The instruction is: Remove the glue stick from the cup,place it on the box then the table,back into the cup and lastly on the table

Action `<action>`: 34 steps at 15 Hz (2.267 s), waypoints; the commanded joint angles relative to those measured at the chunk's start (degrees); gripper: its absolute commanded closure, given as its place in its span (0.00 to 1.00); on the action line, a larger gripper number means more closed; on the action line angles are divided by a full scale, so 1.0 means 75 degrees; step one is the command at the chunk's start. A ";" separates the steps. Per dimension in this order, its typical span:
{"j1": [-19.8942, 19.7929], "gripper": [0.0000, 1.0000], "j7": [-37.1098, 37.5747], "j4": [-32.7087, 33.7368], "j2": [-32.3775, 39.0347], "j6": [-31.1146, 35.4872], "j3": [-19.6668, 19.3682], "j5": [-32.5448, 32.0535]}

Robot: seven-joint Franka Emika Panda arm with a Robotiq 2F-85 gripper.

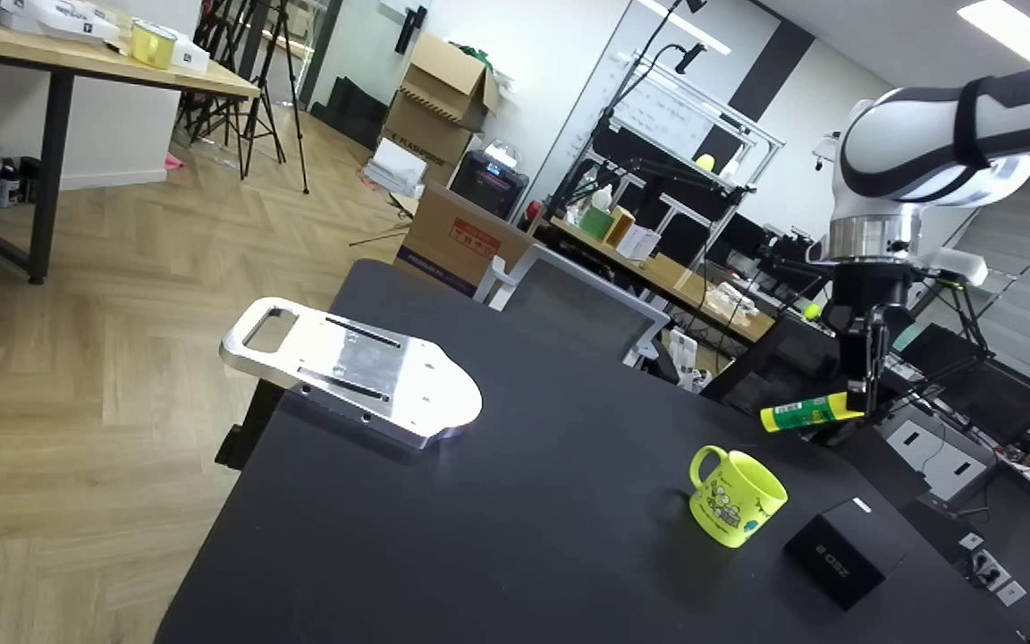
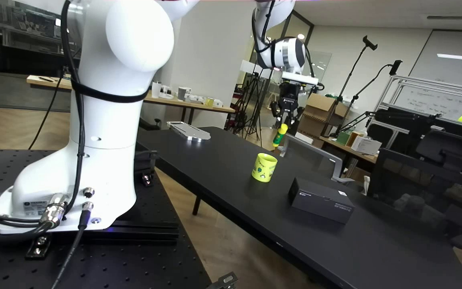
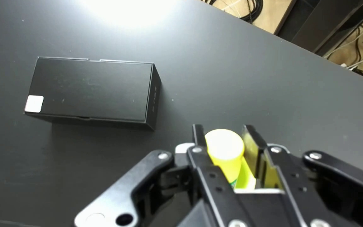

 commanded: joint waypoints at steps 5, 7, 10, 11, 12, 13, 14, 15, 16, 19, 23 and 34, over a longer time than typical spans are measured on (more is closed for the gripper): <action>-0.0413 0.92 -0.0849 -0.1143 -0.1059 0.2414 0.0882 0.1841; -0.0329 0.92 -0.1073 -0.1320 -0.1103 0.2696 0.1044 0.2220; -0.0155 0.67 -0.0996 -0.1047 -0.0830 0.2591 0.0973 0.2183; -0.0135 0.67 -0.1013 -0.1101 -0.0844 0.2615 0.1001 0.2201; -0.0134 0.67 -0.1031 -0.1122 -0.0847 0.2625 0.1007 0.2207; -0.0144 0.67 -0.1047 -0.1129 -0.0848 0.2631 0.1005 0.2210; -0.0158 0.67 -0.1061 -0.1130 -0.0849 0.2636 0.1001 0.2214; -0.0167 0.67 -0.1073 -0.1130 -0.0850 0.2641 0.0999 0.2217; -0.0171 0.67 -0.1079 -0.1131 -0.0850 0.2646 0.0998 0.2219; -0.0176 0.92 -0.1187 -0.1055 -0.0696 0.2842 0.0993 0.2193; -0.0160 0.92 -0.1329 -0.0875 0.0062 0.3868 0.0868 0.2015; -0.0459 0.92 -0.1668 0.0047 0.2195 0.4753 0.0760 0.2238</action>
